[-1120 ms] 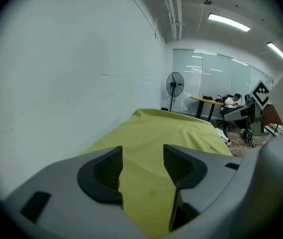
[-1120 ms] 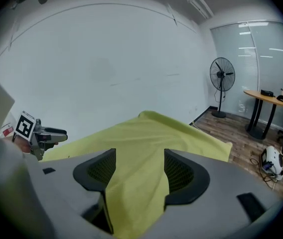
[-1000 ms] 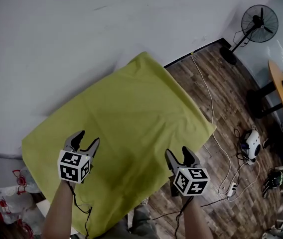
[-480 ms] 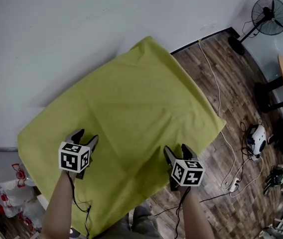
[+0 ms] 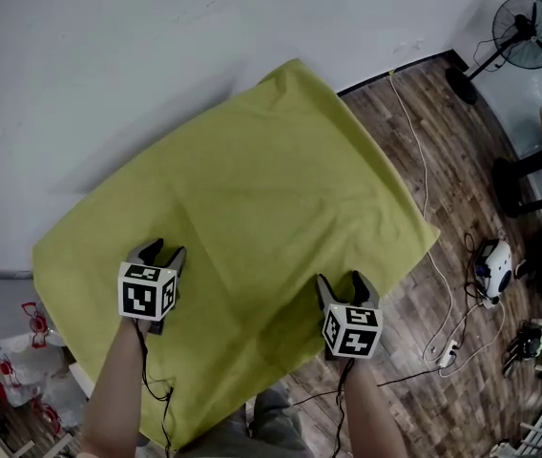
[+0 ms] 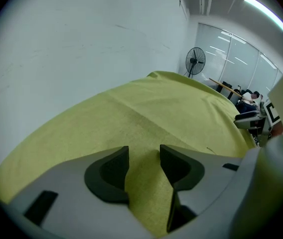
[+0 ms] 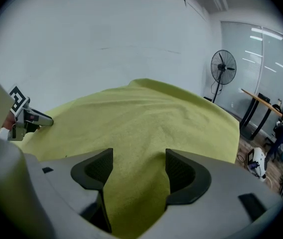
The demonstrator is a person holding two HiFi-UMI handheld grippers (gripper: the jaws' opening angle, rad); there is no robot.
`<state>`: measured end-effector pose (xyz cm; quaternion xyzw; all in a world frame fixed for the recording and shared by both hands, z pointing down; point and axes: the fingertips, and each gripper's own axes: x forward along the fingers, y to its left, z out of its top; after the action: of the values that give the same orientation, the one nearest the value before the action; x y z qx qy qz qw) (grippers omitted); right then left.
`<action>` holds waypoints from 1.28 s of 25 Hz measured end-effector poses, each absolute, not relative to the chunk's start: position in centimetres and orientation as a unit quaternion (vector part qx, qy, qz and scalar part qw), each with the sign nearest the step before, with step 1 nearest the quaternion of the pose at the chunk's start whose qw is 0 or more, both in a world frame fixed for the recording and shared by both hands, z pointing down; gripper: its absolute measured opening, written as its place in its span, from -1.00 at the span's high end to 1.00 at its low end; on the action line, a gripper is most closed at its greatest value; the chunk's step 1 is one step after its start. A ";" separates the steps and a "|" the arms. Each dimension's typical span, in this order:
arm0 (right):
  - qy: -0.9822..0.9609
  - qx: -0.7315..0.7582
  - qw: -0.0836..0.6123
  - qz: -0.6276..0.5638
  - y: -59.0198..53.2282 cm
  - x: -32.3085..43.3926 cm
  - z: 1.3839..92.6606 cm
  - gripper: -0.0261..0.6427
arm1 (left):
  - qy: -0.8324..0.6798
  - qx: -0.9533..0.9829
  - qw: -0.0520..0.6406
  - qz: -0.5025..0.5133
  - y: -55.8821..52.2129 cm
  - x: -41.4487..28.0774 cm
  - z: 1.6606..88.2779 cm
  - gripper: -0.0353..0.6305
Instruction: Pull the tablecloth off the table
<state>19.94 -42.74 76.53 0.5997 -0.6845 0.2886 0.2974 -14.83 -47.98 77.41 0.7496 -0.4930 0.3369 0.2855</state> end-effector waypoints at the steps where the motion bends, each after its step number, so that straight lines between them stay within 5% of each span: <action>1: -0.684 0.603 0.296 0.285 -42.7 20.0 76.5 -0.11 | -0.495 0.749 0.284 0.335 -48.0 -14.8 77.4 0.26; 10: -0.688 0.597 0.304 0.279 -42.7 18.9 76.5 0.20 | -0.516 0.736 0.299 0.320 -48.0 -15.5 77.5 0.56; 18: -0.703 0.571 0.326 0.271 -42.1 17.0 76.6 0.83 | -0.512 0.735 0.327 0.302 -47.6 -15.2 77.5 0.82; 32: -0.738 0.560 0.200 0.319 -40.5 16.8 70.8 0.84 | -0.526 0.754 0.319 0.231 -45.1 -15.6 70.7 0.83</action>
<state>16.81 -40.48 70.80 0.5605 -0.7378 0.3186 0.1998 -15.61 -45.09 70.71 0.7535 -0.5264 0.2315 0.3186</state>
